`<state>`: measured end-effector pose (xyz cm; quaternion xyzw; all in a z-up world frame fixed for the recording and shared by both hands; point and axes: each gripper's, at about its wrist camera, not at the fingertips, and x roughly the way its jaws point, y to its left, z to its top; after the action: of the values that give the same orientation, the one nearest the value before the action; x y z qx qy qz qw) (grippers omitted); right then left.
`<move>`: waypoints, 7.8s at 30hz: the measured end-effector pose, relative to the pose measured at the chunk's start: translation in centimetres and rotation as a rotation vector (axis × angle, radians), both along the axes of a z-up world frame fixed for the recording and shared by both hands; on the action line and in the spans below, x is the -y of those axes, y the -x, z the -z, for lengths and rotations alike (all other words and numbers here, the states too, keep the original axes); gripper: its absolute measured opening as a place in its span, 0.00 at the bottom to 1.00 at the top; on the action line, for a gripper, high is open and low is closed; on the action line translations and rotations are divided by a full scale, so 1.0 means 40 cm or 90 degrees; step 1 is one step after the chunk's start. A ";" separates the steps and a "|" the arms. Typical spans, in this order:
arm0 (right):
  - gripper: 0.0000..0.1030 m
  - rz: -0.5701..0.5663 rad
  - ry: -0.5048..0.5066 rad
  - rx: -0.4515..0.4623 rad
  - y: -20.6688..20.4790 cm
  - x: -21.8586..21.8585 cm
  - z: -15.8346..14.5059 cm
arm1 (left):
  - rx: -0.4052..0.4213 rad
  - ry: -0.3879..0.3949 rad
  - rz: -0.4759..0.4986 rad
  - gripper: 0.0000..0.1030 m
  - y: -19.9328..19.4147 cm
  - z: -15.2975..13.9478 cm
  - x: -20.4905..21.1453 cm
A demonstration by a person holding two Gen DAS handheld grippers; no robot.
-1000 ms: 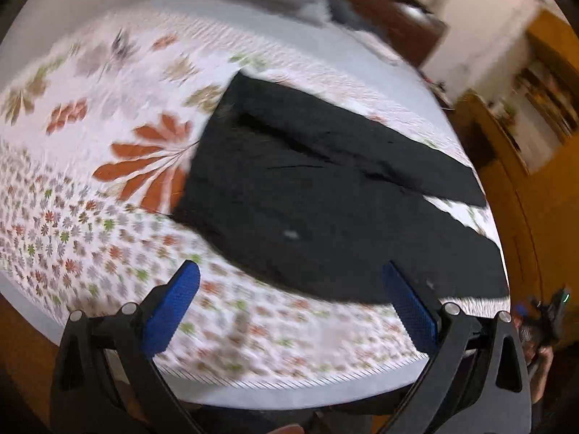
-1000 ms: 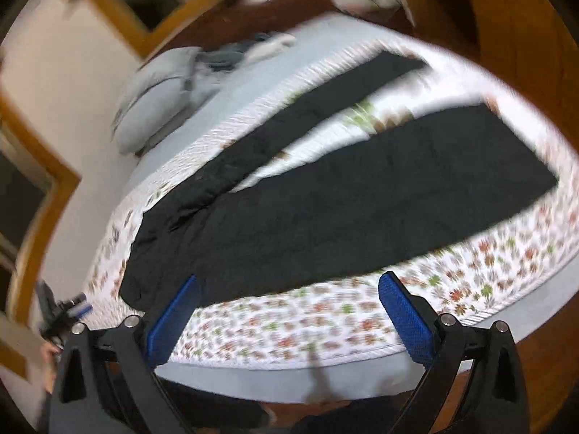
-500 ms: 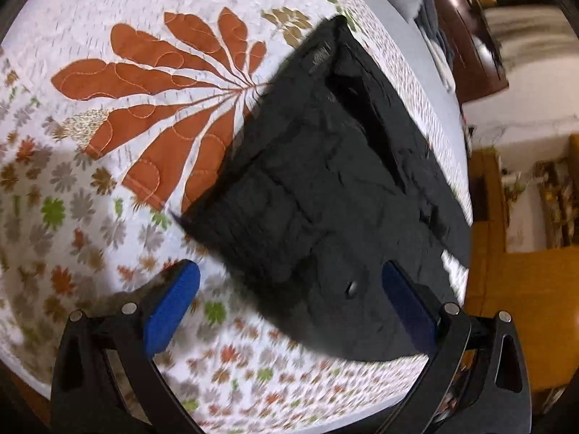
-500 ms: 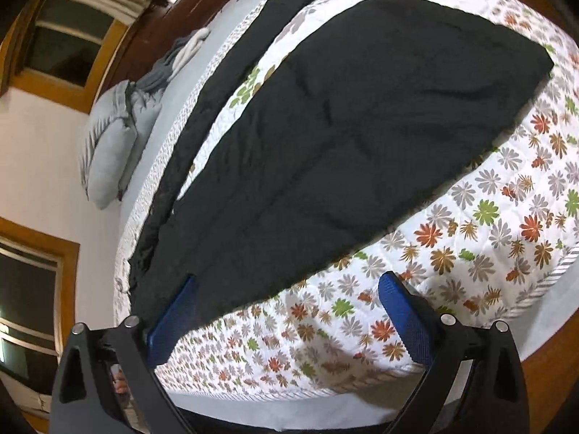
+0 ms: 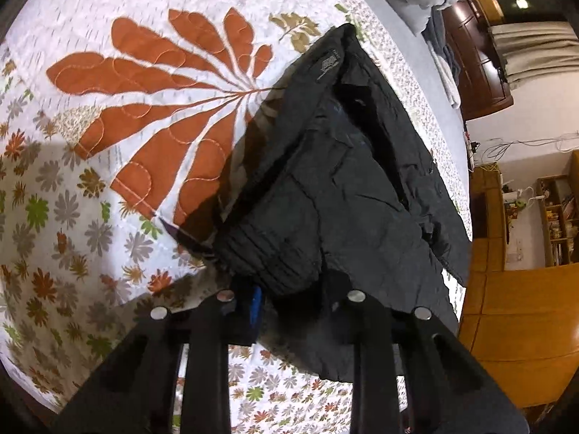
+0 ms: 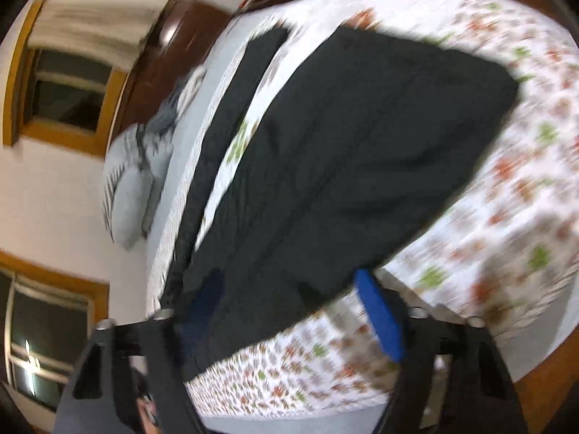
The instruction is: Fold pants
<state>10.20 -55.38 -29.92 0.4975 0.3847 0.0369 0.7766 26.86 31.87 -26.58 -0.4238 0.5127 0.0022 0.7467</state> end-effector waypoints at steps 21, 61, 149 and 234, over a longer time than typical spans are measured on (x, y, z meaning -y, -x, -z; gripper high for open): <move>0.52 0.133 -0.089 0.014 0.040 0.223 0.087 | -0.010 -0.019 -0.038 0.22 0.005 0.024 0.006; 0.85 -0.098 0.183 0.021 -0.038 0.000 -0.280 | 0.051 -0.206 0.081 0.93 -0.058 -0.269 -0.230; 0.01 -0.183 0.355 0.106 -0.475 0.034 -0.564 | 0.184 -0.254 0.059 0.14 -0.094 -0.451 -0.168; 0.03 0.013 -0.010 0.025 0.026 -0.138 -0.034 | 0.087 -0.015 -0.058 0.02 0.345 -0.050 -0.007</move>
<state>9.18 -49.84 -28.55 0.5065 0.3642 0.0414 0.7804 13.07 32.16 -24.59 -0.4368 0.4405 0.0129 0.7842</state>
